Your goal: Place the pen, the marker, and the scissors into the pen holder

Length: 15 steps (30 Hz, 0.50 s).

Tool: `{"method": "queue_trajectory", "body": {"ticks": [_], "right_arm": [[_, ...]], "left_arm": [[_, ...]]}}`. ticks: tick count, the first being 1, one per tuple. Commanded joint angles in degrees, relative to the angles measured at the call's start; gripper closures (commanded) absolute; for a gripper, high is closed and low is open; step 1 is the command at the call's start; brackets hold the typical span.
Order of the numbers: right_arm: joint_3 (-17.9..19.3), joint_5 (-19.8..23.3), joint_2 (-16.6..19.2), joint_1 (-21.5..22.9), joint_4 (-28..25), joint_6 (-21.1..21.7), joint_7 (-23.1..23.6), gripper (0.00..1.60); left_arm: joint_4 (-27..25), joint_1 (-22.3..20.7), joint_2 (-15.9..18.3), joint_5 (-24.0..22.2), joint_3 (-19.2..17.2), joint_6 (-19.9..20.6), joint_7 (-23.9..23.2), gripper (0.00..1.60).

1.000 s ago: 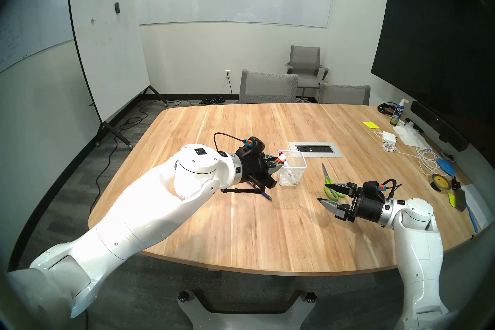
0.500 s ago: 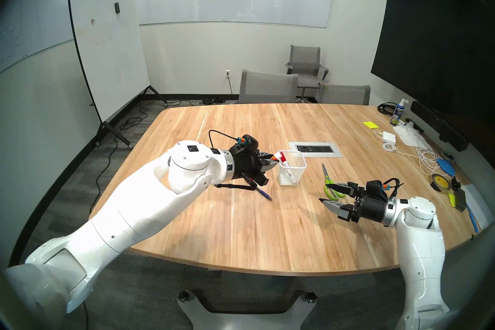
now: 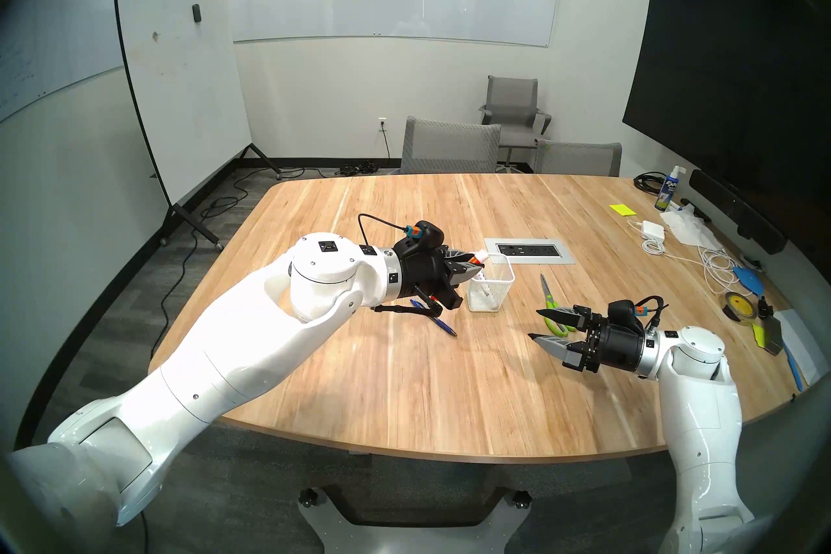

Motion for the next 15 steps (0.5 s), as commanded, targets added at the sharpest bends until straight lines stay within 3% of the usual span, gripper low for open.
{"method": "queue_trajectory", "body": {"ticks": [1,15], "right_arm": [[-0.78,1.33,-1.46,1.02,-2.34,1.09,0.14,0.0],[-1.2,2.72,-3.82,0.72,-4.56,2.9,0.14,0.0]], "left_arm": [[-1.63,0.03,-2.09,-1.34,-1.06,-1.4,0.65,1.6],[-1.81,2.18,-4.47,-4.66,-1.88,-3.74,1.6,1.6]]}}
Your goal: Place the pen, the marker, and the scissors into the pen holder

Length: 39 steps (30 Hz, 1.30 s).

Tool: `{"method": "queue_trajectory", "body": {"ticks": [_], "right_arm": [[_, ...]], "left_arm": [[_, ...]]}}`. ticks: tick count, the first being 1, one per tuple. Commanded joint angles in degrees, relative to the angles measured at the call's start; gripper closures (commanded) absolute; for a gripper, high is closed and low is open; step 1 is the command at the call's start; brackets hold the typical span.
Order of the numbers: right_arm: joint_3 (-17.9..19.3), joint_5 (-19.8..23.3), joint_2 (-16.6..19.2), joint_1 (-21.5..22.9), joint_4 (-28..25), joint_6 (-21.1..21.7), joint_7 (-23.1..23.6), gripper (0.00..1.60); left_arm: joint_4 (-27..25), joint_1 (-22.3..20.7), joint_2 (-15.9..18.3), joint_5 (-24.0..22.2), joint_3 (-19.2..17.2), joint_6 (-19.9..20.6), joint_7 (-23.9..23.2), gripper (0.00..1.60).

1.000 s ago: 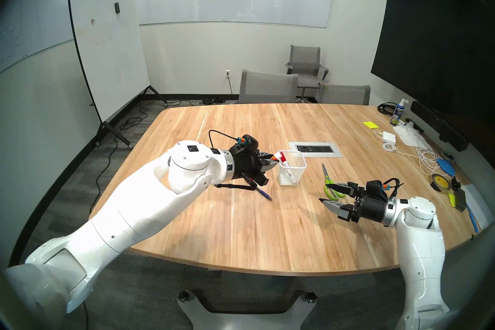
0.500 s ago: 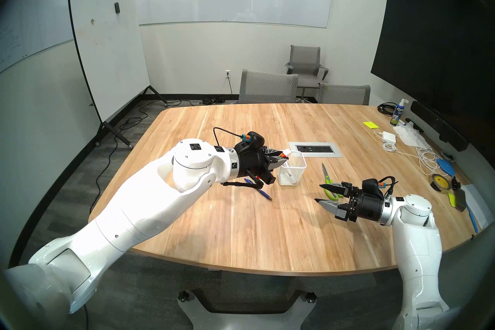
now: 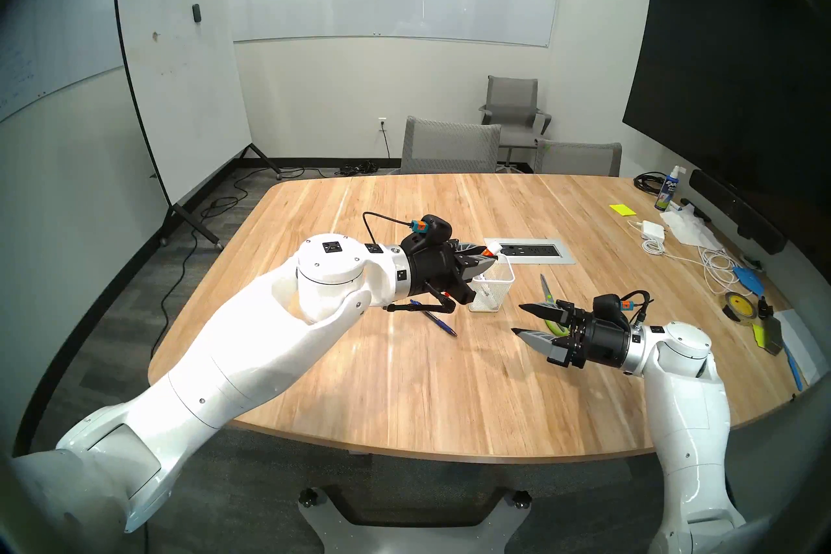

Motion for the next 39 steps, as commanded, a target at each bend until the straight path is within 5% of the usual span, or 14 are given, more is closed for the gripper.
{"method": "queue_trajectory", "body": {"ticks": [1,39], "right_arm": [[0.27,1.56,-1.62,0.65,-1.79,0.85,-0.01,0.0],[-0.81,4.84,-4.1,1.56,-3.28,5.41,-0.01,0.0]], "left_arm": [[-1.27,0.39,-2.31,-1.86,-0.77,-1.85,-0.15,1.6],[2.39,-1.42,-5.77,-2.94,3.02,-3.2,-5.14,1.6]]}}
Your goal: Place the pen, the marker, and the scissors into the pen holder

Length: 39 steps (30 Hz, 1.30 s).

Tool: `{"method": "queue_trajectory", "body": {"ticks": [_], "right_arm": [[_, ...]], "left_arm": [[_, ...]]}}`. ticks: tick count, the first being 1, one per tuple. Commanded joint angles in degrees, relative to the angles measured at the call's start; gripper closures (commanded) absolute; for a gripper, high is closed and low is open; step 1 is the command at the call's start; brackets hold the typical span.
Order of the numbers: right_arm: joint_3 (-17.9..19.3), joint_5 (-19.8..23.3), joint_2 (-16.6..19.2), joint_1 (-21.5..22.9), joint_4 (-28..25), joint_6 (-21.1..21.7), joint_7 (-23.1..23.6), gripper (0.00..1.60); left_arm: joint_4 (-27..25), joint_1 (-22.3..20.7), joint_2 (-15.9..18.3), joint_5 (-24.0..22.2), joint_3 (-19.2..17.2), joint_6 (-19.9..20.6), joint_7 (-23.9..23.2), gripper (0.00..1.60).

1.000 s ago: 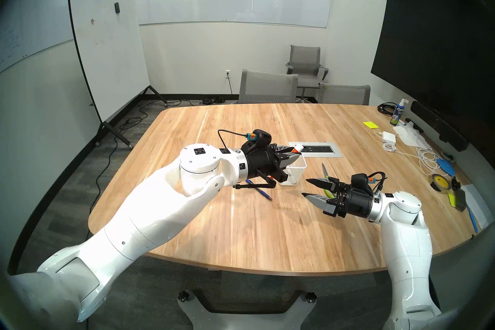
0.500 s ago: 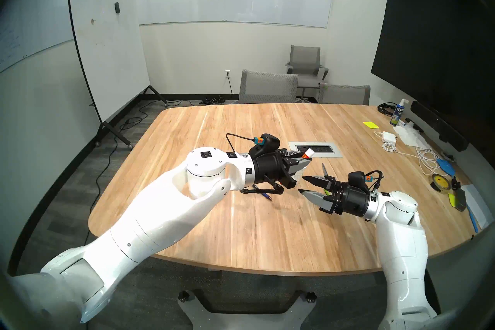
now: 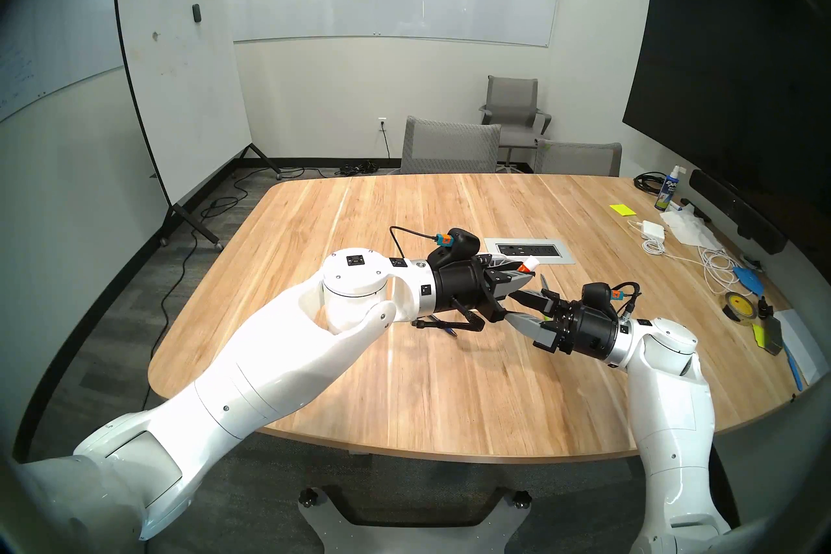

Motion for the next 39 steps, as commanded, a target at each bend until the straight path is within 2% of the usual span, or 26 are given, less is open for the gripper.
{"method": "queue_trajectory", "body": {"ticks": [1,23,25,26,27,29,31,32,39], "right_arm": [[-0.22,1.58,0.0,0.66,-1.34,-0.24,0.94,0.0],[-0.83,3.06,-0.04,0.12,-1.85,-0.85,0.94,0.0],[-0.82,3.07,-0.08,0.04,-1.93,-0.93,0.94,0.61],[-0.82,3.07,-0.08,0.04,-1.93,-0.93,0.94,0.61],[-0.8,3.07,-0.09,-0.02,-2.0,-0.94,0.94,0.8],[-0.74,3.06,-0.1,-0.19,-2.18,-0.95,0.94,1.07],[-0.69,3.06,-0.11,-0.28,-2.26,-0.95,0.94,1.21],[-0.66,3.06,-0.11,-0.3,-2.23,-1.0,0.94,1.23],[-0.57,3.03,-0.06,-0.24,-1.87,-1.27,0.94,1.26]], "left_arm": [[-0.3,-0.83,-1.73,-0.49,-0.26,-0.68,-0.02,1.6],[1.29,-0.52,-3.3,-0.87,0.32,-1.8,-1.39,1.6],[1.32,-0.46,-3.37,-0.89,0.38,-1.83,-1.44,1.6],[1.32,-0.46,-3.37,-0.89,0.38,-1.83,-1.44,1.6],[1.34,-0.44,-3.39,-0.91,0.38,-1.85,-1.47,1.6],[1.41,-0.38,-3.44,-0.96,0.38,-1.97,-1.55,1.6],[1.44,-0.37,-3.45,-0.94,0.41,-2.02,-1.58,1.6],[1.43,-0.35,-3.47,-0.95,0.41,-2.03,-1.57,1.6],[1.26,-0.31,-3.37,-0.76,0.52,-1.91,-1.37,1.6]]}}
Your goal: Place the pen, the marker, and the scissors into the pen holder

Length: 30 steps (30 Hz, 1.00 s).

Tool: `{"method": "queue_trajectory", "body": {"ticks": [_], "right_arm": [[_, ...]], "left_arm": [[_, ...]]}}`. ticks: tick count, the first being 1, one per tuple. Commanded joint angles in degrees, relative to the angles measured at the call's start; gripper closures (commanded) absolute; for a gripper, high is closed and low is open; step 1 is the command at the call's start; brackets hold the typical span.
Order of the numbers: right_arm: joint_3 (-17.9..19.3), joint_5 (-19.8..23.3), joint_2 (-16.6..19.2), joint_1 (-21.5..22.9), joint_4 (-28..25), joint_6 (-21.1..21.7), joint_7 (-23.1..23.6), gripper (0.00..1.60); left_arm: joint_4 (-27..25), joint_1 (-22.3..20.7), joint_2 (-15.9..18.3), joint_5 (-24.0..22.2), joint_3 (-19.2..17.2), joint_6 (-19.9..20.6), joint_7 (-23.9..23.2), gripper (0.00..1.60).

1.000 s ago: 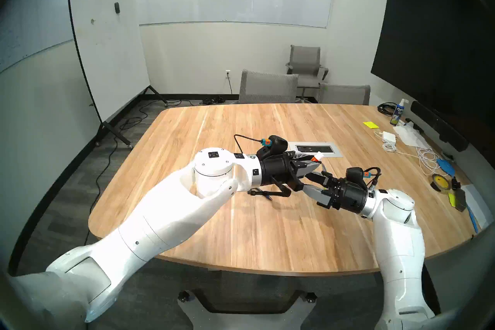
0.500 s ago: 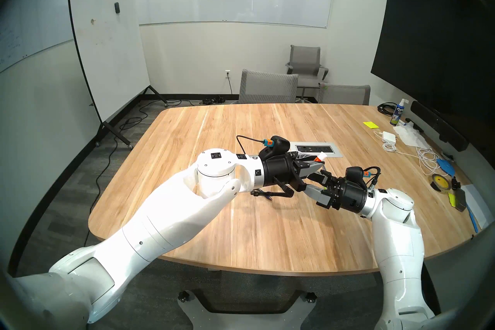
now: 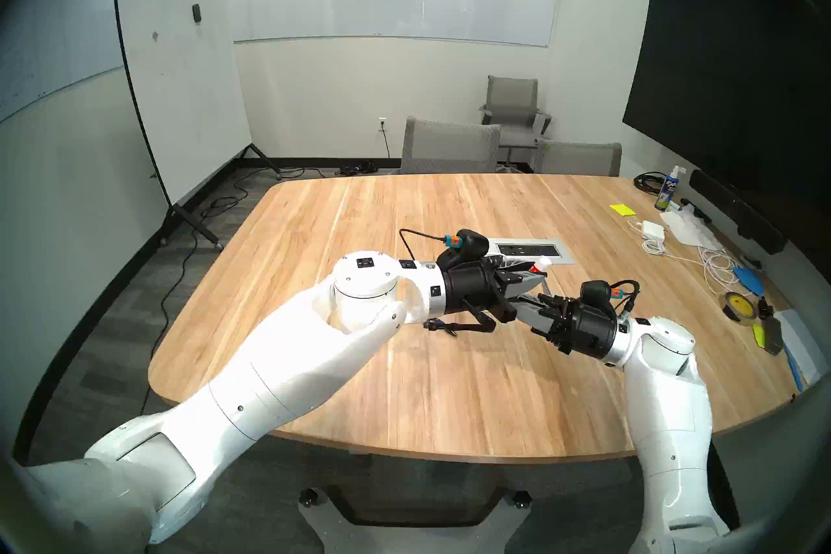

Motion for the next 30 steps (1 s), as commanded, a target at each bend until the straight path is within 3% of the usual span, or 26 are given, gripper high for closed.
{"method": "queue_trajectory", "body": {"ticks": [1,17,30], "right_arm": [[0.27,0.82,0.06,0.34,-0.61,-0.02,-0.04,1.25],[0.75,0.99,1.15,0.91,0.48,-0.56,-0.04,1.22],[0.92,1.31,1.95,1.53,1.77,-1.06,-0.04,1.2]], "left_arm": [[-1.21,-0.27,-0.92,-0.05,0.1,-0.26,0.2,1.6],[-6.28,0.96,3.0,-0.42,-1.47,2.21,2.18,1.6],[-7.05,1.24,3.49,-0.57,-1.46,2.8,2.88,1.6]]}}
